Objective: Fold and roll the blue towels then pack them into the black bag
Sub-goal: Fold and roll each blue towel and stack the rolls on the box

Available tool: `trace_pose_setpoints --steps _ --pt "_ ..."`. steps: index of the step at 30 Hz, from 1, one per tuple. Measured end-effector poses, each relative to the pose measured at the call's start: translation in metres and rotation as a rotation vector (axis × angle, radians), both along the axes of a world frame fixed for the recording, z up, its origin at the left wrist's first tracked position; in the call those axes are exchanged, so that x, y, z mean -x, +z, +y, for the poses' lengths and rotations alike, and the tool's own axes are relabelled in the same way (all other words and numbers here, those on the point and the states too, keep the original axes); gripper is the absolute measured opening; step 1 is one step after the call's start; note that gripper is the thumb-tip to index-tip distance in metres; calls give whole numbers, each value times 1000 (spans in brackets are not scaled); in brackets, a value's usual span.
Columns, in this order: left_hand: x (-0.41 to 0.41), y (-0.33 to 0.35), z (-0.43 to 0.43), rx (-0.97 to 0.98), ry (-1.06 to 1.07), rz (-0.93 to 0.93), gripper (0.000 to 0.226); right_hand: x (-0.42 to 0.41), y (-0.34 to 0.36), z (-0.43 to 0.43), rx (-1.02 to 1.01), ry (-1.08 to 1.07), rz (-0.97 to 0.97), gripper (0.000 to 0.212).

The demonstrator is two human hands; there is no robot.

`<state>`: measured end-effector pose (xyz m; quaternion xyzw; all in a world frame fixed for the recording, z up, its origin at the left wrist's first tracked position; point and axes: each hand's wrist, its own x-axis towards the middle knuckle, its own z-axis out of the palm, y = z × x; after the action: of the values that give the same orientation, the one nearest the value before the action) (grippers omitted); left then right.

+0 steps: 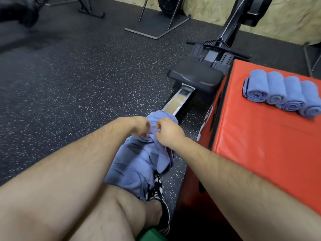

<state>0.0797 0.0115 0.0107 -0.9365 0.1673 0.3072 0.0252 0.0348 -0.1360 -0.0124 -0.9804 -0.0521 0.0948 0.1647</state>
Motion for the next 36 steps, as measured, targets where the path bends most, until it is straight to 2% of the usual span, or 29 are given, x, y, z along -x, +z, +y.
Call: trace_pose_setpoints --steps 2,5,7,10,13,16,19,22,24,28,30,33,36 --pt "2 -1 7 -22 37 107 36 15 -4 22 -1 92 64 16" --pt "14 -3 28 -129 49 316 32 39 -25 52 -183 177 167 17" --pt "24 -5 42 -169 65 409 36 51 -36 68 -169 224 175 24" --pt "33 -4 59 -146 109 448 36 53 -47 83 -87 237 145 14" --pt "35 -1 63 -56 171 438 48 53 -44 83 -152 163 81 12" --pt "34 1 56 -11 189 403 59 44 -27 65 -159 117 -26 27" --pt "30 6 47 55 164 324 44 33 4 40 -159 71 -136 39" --pt "24 24 34 228 119 4 20 23 26 17 -164 12 -225 21" --pt "22 40 23 332 110 -211 23 15 37 6 -268 -44 -212 14" --pt "20 69 -3 517 99 -420 7 1 74 -20 -495 -87 -142 14" --pt "19 82 -12 671 120 -485 16 -5 94 -37 -532 -95 -151 9" --pt "19 98 -31 995 245 -540 36 -6 123 -62 -615 -181 -228 22" --pt "22 117 -63 1164 450 -575 33 1 153 -89 -728 -259 -301 14"
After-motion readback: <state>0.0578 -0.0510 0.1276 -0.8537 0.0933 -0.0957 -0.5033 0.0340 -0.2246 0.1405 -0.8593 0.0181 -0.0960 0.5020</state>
